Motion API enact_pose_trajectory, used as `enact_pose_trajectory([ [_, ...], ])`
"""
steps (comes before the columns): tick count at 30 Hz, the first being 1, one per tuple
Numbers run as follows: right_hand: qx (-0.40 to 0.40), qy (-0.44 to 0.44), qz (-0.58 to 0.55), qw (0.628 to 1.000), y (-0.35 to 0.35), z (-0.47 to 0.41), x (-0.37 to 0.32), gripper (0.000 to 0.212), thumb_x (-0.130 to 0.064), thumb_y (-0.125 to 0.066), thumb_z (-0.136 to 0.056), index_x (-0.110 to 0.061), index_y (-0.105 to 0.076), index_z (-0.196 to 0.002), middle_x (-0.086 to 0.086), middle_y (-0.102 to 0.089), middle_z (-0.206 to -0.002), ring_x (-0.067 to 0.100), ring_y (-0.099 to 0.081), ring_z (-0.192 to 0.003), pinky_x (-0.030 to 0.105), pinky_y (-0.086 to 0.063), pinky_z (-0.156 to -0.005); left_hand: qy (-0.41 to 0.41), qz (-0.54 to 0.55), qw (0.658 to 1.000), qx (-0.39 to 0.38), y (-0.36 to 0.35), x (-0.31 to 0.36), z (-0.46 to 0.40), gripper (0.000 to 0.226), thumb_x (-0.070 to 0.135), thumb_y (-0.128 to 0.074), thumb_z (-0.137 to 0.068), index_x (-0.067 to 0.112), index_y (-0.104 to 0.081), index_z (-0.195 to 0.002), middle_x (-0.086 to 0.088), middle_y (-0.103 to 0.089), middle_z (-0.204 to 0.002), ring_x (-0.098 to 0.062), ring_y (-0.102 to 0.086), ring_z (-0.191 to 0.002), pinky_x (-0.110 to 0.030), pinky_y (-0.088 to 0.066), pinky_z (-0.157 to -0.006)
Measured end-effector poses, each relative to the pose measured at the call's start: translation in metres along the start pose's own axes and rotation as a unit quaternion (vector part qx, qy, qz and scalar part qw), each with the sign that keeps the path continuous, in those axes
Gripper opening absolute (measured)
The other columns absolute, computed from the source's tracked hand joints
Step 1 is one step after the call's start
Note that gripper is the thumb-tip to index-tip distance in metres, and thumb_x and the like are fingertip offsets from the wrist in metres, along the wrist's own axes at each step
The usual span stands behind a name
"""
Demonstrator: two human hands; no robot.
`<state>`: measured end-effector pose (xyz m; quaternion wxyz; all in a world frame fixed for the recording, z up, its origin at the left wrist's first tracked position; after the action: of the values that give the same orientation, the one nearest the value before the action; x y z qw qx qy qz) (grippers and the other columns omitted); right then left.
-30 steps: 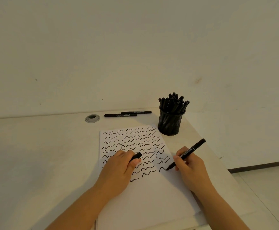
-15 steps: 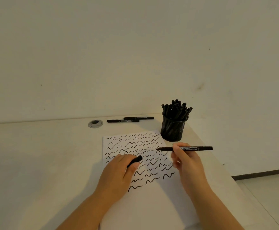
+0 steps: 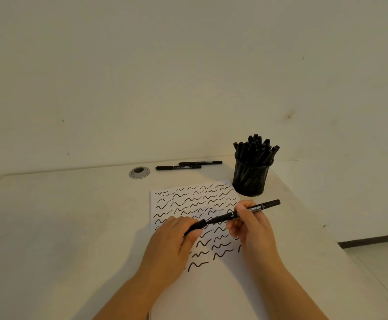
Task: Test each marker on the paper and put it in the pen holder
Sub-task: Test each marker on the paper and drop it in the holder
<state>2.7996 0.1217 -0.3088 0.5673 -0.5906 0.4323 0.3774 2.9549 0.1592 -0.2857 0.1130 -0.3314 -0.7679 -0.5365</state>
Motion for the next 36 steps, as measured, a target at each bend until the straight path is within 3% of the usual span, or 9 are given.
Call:
enact_pose_trajectory([
  [7, 0.01, 0.004, 0.013, 1.0, 0.003, 0.002, -0.001, 0.038, -0.014, -0.047, -0.093, -0.031, -0.058, -0.06, 0.002, -0.058, -0.049, 0.011, -0.048, -0.043, 0.018, -0.04, -0.043, 0.006, 0.007, 1.0, -0.009, 0.001, 0.002, 0.0, 0.041, 0.052, -0.027, -0.086, 0.032, -0.058, -0.104, 0.027, -0.049, -0.075, 0.002, -0.043, -0.08, -0.011, -0.033, -0.065],
  [11, 0.01, 0.003, 0.021, 1.0, 0.003, 0.004, -0.001, 0.027, -0.011, -0.048, -0.092, -0.022, -0.054, -0.068, 0.001, -0.057, -0.049, 0.012, -0.047, -0.043, 0.018, -0.04, -0.043, 0.007, 0.0, 1.0, -0.015, 0.001, 0.002, 0.001, 0.03, 0.045, -0.034, -0.09, 0.033, -0.058, -0.104, 0.026, -0.049, -0.075, 0.003, -0.043, -0.08, -0.011, -0.033, -0.065],
  [17, -0.077, 0.052, 0.136, 0.986, -0.021, 0.013, -0.009, 0.023, -0.011, -0.059, -0.086, -0.019, -0.058, -0.065, -0.001, -0.059, -0.052, 0.008, -0.051, -0.048, 0.016, -0.042, -0.051, -0.014, 0.014, 1.0, -0.014, 0.0, 0.012, 0.003, 0.037, 0.054, -0.034, -0.091, 0.029, -0.06, -0.098, 0.028, -0.045, -0.072, 0.002, -0.043, -0.078, -0.011, -0.032, -0.065],
  [20, -0.102, 0.048, 0.123, 0.986, -0.027, 0.016, -0.008, 0.024, -0.01, -0.058, -0.087, -0.021, -0.06, -0.066, -0.002, -0.058, -0.052, 0.007, -0.05, -0.048, 0.015, -0.042, -0.05, -0.017, 0.026, 1.0, 0.002, 0.003, 0.013, 0.004, 0.044, 0.054, -0.026, -0.086, 0.026, -0.059, -0.092, 0.024, -0.044, -0.068, -0.001, -0.044, -0.076, -0.011, -0.033, -0.063],
  [25, -0.152, 0.044, 0.107, 0.982, -0.035, 0.017, -0.005, 0.013, -0.019, -0.058, -0.083, -0.018, -0.056, -0.07, -0.002, -0.05, -0.05, 0.009, -0.043, -0.046, 0.016, -0.038, -0.048, 0.004, 0.052, 0.999, -0.004, 0.001, 0.008, 0.005, 0.034, 0.055, -0.025, -0.082, 0.035, -0.051, -0.074, 0.017, -0.044, -0.059, -0.003, -0.045, -0.067, -0.014, -0.029, -0.057],
  [30, -0.194, 0.03, 0.073, 0.978, -0.041, 0.019, 0.0, 0.011, -0.019, -0.06, -0.083, -0.018, -0.053, -0.074, -0.004, -0.046, -0.052, 0.009, -0.04, -0.049, 0.017, -0.038, -0.051, 0.021, 0.137, 0.99, -0.036, -0.001, 0.008, 0.003, 0.026, 0.05, -0.035, -0.084, 0.039, -0.05, -0.065, 0.019, -0.05, -0.054, -0.005, -0.044, -0.051, -0.015, -0.03, -0.05],
  [33, -0.177, 0.044, 0.085, 0.98, -0.04, 0.019, -0.001, 0.013, -0.02, -0.059, -0.085, -0.013, -0.052, -0.077, -0.004, -0.048, -0.051, 0.008, -0.043, -0.049, 0.017, -0.039, -0.049, 0.027, 0.157, 0.986, -0.044, -0.001, 0.008, 0.002, 0.024, 0.04, -0.039, -0.086, 0.039, -0.053, -0.067, 0.017, -0.049, -0.051, -0.006, -0.041, -0.048, -0.015, -0.031, -0.049],
  [36, -0.1, 0.046, 0.169, 0.98, -0.034, 0.015, -0.002, 0.012, -0.02, -0.057, -0.087, -0.016, -0.056, -0.075, -0.005, -0.053, -0.05, 0.003, -0.046, -0.047, 0.015, -0.038, -0.048, 0.036, 0.144, 0.989, -0.02, 0.004, 0.007, -0.002, 0.02, 0.039, -0.042, -0.092, 0.04, -0.055, -0.077, 0.021, -0.052, -0.055, -0.004, -0.043, -0.048, -0.015, -0.032, -0.048],
])
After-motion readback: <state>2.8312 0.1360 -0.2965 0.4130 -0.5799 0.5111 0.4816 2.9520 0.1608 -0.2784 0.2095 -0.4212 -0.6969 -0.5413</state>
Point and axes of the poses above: each hand's wrist, its own z-axis away from the middle knuckle, its own y-axis out of the back of the hand, x = y × z, the point moved 10 cm from there along -z, towards the middle knuckle
